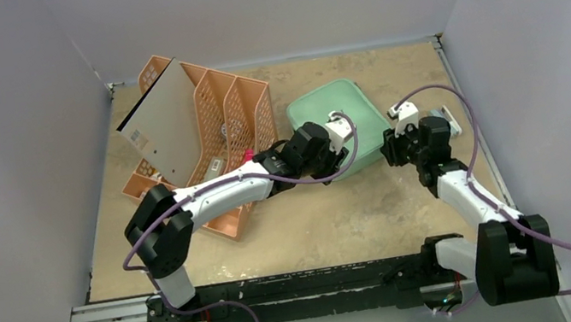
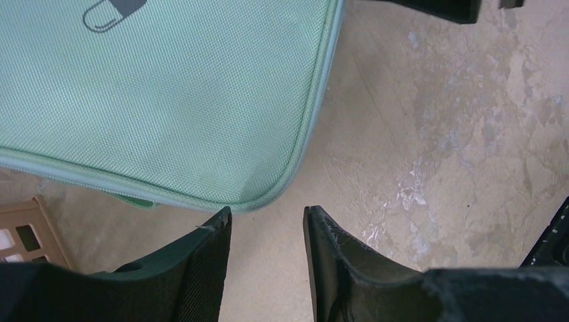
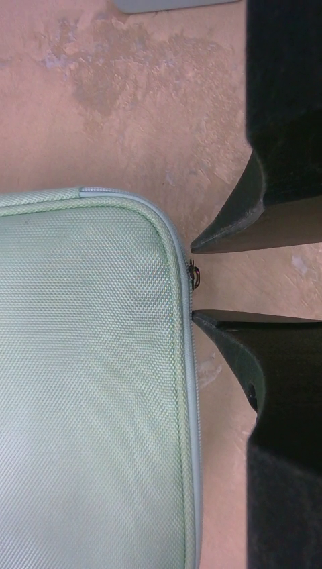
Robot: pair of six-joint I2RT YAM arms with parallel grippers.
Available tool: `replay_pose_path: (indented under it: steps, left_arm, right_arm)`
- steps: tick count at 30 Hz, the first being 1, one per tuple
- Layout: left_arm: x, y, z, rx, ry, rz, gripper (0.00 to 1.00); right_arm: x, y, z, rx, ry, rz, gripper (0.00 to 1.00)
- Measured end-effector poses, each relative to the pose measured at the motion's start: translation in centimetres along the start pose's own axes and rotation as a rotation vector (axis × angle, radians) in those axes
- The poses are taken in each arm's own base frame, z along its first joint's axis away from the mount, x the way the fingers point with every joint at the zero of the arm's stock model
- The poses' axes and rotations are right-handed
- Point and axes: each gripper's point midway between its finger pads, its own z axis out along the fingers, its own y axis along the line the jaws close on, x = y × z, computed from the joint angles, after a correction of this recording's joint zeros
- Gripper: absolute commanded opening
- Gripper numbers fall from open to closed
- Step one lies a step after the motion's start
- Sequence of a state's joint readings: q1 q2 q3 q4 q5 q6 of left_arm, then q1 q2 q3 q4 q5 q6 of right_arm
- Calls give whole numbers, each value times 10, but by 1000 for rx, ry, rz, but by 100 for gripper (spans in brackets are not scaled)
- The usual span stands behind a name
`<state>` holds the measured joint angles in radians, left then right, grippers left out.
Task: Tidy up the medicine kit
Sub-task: Zip the medicine box at the center of the board.
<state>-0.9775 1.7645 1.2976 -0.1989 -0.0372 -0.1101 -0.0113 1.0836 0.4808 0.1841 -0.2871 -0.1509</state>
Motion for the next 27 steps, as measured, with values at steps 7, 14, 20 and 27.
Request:
replay_pose_path:
  steps: [7,14,20,27]
  left_arm:
    - [-11,-2,2,15,-49,32,42]
    - [-13,-6,7,54,-88,106,45]
    - [-14,-9,17,90,-120,229,46]
    - [-5,-3,35,78,-113,336,45]
  right_arm:
    - [20,-1,12,-15,41,-34,38]
    - [17,1,14,-40,-8,-67,38]
    - [11,-6,17,-45,-41,-79,37]
    - [10,-5,23,-72,-57,-122,30]
